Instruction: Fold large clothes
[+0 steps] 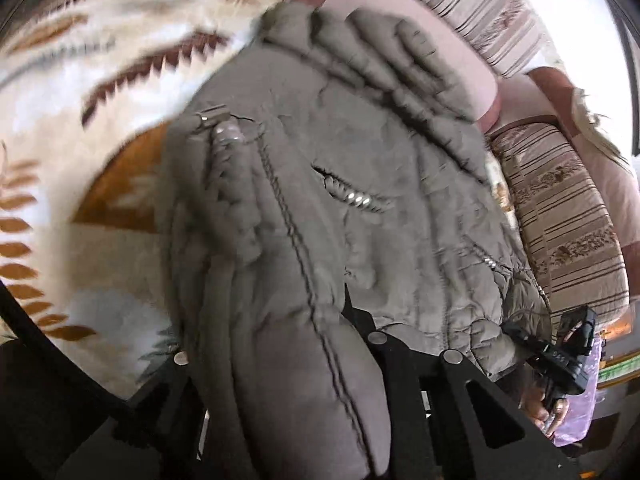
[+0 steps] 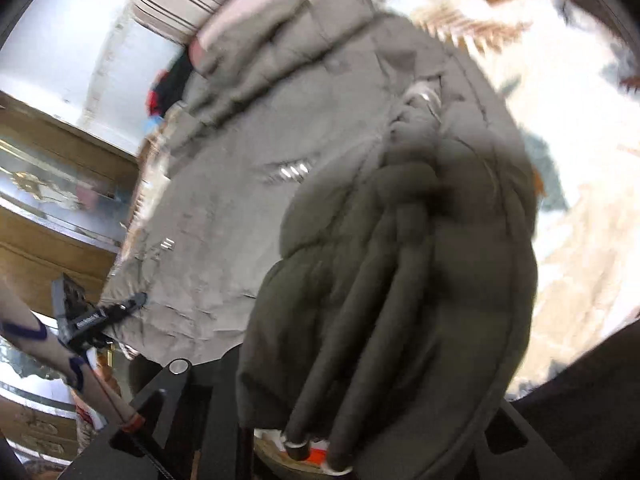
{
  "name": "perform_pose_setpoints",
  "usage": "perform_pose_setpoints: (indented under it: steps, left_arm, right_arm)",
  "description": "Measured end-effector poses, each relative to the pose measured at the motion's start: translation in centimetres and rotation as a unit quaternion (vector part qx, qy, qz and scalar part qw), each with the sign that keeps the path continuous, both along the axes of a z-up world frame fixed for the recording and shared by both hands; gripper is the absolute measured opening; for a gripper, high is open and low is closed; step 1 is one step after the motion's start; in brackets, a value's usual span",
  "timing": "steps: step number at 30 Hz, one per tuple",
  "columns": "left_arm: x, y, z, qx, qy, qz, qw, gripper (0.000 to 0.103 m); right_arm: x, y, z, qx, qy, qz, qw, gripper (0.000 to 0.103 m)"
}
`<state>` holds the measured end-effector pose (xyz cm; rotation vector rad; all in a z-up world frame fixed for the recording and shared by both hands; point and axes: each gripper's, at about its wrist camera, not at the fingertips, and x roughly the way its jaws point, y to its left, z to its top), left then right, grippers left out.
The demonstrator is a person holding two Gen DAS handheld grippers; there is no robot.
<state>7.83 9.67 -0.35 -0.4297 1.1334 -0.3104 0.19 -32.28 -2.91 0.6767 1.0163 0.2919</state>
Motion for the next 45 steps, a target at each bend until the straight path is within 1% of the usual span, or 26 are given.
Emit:
perform_pose_setpoints:
  steps: [1,3,6,8,10,12,13,15,18,21,24,27,30,31,34,37,40,42,44,45]
  left_arm:
    - [-0.4,0.0,1.0,-0.005,-0.011,-0.002,0.9999,0.014]
    - [-1.4,0.1,3.0,-0.018,-0.029,-0.007,0.9994,0.014]
    - [-3.4,0.3,5.2,-0.017,-0.047,-0.019,0.9986,0.014]
    - [-4.4,0.3,5.8,-0.008,-0.052,-0.027,0.9982,0.014]
    - [-4.9,0.3,5.7,0.007,-0.050,-0.033,0.9982,0.014]
    - [-4.4,0.2,5.3,0.029,-0.044,-0.037,0.9979,0.014]
    - [-4.0,0.0,5.2,0.033,-0.043,-0.036,0.9979,0.014]
    - [-2.5,-0.3,5.7,0.040,-0.047,-0.032,0.9976,0.014]
    - [-0.3,-0.7,7.9,0.042,-0.071,-0.022,0.9964,0.014]
    - [3.1,-1.6,10.3,0.050,-0.091,-0.014,0.9945,0.015]
    - [7.4,-2.5,12.6,0.063,-0.107,-0.008,0.9922,0.015]
    - [13.0,-2.8,13.6,0.071,-0.107,0.008,0.9916,0.015]
    - [18.7,-3.0,13.0,0.080,-0.094,0.026,0.9920,0.015]
    - [21.2,-3.0,12.2,0.083,-0.081,0.034,0.9926,0.016]
    - [26.7,-3.3,9.5,0.101,-0.048,0.057,0.9921,0.017]
    - [30.8,-4.0,6.6,0.130,-0.031,0.064,0.9890,0.018]
    - [33.0,-4.5,4.3,0.139,-0.022,0.063,0.9880,0.019]
    - [34.0,-4.8,3.3,0.142,-0.013,0.066,0.9876,0.020]
    - [34.5,-4.9,3.2,0.133,-0.008,0.067,0.9888,0.021]
    - [34.4,-4.7,3.6,0.124,-0.011,0.065,0.9901,0.023]
  right_arm:
    - [-0.6,-0.4,1.2,0.013,-0.018,0.000,1.000,0.022]
    - [-1.6,-0.7,3.0,0.025,-0.040,0.004,0.999,0.022]
    - [-3.4,-0.7,4.7,0.036,-0.058,0.019,0.997,0.022]
    - [-4.4,-0.7,5.1,0.036,-0.061,0.029,0.997,0.022]
    - [-5.0,-1.1,4.9,0.028,-0.056,0.032,0.998,0.022]
    - [-4.2,-1.0,4.9,0.020,-0.052,0.030,0.998,0.022]
    - [-3.7,-1.1,5.1,0.017,-0.051,0.029,0.998,0.022]
    - [-1.8,-0.4,6.2,0.003,-0.059,0.030,0.998,0.022]
    - [1.3,0.0,8.7,-0.014,-0.079,0.033,0.996,0.022]
    - [4.6,0.2,11.5,-0.034,-0.106,0.030,0.993,0.022]
    - [8.7,0.1,14.2,-0.048,-0.129,0.017,0.990,0.022]
    - [13.5,-0.4,16.0,-0.045,-0.135,-0.004,0.990,0.022]
    - [18.9,-0.8,16.2,-0.050,-0.121,-0.024,0.991,0.024]
    - [20.6,-0.9,16.1,-0.055,-0.114,-0.030,0.992,0.025]
    - [26.8,-1.3,14.4,-0.081,-0.080,-0.060,0.992,0.028]
    - [31.3,-1.7,11.9,-0.102,-0.047,-0.079,0.991,0.029]
    - [34.3,-2.3,9.2,-0.110,-0.019,-0.092,0.990,0.033]
    - [35.4,-2.3,8.2,-0.114,-0.009,-0.097,0.989,0.034]
    - [36.0,-2.5,7.9,-0.112,-0.003,-0.100,0.989,0.035]
    - [35.9,-2.8,8.1,-0.105,-0.004,-0.102,0.989,0.036]
